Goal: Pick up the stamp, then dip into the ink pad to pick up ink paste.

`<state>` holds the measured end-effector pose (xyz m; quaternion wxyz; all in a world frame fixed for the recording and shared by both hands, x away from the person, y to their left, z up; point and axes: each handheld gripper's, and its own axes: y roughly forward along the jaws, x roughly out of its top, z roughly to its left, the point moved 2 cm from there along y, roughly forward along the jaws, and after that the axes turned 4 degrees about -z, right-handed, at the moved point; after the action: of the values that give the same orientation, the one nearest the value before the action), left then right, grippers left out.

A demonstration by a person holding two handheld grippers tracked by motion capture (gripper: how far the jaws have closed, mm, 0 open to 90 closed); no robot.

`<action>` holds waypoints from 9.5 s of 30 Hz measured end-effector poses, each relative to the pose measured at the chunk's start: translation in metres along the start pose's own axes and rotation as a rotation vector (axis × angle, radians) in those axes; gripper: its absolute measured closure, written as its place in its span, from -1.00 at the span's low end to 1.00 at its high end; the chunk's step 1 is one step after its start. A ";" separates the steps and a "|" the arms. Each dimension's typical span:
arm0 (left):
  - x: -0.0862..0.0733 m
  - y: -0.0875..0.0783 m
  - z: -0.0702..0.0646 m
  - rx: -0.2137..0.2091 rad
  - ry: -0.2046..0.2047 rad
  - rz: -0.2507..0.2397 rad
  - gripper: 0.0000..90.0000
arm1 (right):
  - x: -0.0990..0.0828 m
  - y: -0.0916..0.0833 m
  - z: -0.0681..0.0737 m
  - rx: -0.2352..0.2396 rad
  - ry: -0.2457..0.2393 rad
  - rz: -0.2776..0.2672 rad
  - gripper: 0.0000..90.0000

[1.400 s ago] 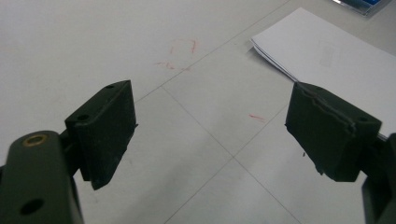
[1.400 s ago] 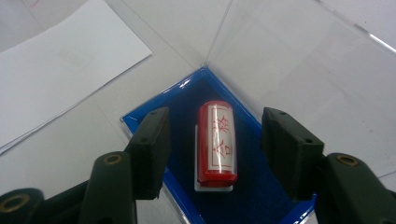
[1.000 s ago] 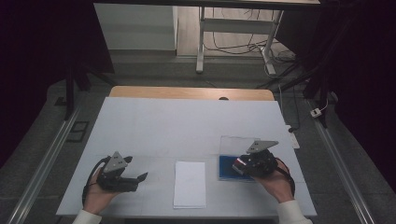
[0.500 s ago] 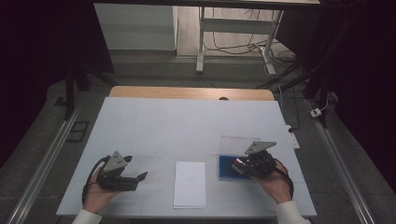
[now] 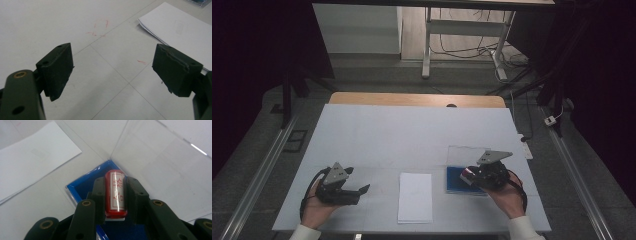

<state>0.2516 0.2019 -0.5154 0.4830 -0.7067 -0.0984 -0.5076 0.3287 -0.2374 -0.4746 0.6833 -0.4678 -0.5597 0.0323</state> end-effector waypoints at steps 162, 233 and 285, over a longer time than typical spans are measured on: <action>-0.004 0.010 -0.005 -0.043 0.028 0.080 -0.61 | 0.003 0.024 0.004 -0.062 -0.016 0.180 0.59; -0.005 0.010 -0.004 -0.038 0.031 0.072 -0.60 | 0.011 0.004 0.005 -0.043 -0.036 0.078 0.57; -0.007 0.012 -0.005 -0.050 0.043 0.093 -0.60 | 0.007 0.024 0.008 -0.054 -0.044 0.204 0.58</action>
<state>0.2526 0.1941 -0.5285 0.4904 -0.7111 -0.0422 -0.5021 0.3365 -0.2156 -0.4861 0.6513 -0.5397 -0.5246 0.0968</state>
